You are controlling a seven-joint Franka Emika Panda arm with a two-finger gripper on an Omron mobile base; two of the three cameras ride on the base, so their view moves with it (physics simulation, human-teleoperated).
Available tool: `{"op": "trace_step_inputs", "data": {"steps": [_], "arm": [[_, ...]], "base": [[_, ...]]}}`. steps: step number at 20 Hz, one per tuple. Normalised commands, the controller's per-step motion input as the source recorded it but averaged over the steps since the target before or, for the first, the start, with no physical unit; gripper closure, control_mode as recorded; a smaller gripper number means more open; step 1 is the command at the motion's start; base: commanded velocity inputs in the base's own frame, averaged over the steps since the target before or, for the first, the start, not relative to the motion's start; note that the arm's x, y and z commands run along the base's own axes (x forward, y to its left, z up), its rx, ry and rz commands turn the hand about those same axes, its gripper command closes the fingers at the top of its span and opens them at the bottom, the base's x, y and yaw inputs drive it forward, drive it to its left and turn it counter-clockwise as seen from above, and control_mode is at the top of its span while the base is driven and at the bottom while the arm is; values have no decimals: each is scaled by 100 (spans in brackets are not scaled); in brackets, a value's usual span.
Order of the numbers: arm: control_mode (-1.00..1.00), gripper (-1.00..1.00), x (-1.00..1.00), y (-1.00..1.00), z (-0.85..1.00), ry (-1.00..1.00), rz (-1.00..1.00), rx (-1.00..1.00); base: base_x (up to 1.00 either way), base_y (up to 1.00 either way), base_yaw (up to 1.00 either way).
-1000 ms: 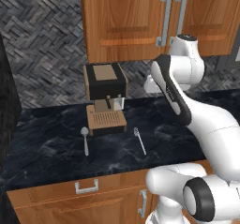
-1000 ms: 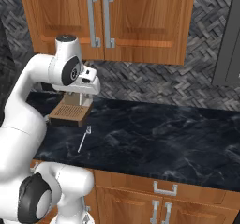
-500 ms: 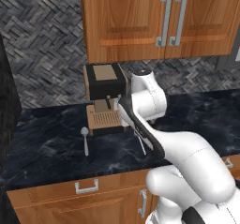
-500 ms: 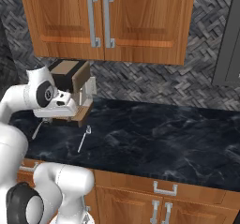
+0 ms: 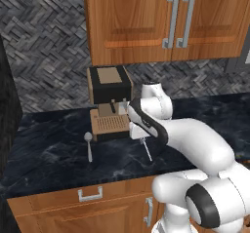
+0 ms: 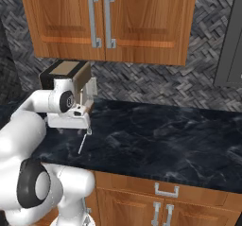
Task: Take the fork and place it on the left side of the plate. Then take the spoon and place it on the right side of the plate. Make sure they're directly next to the plate.
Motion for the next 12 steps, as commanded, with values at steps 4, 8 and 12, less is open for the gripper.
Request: {"op": "trace_step_inputs", "data": {"steps": [4, 8, 12], "arm": [[-100, -100, 21, -32, -13, 7, -1, 1], [-100, -100, 31, -14, -29, 7, -2, 0], [-100, -100, 38, -2, -40, 4, -1, 0]], "base": [[0, 0, 0], [0, 0, 0], [0, 0, 0]]}}
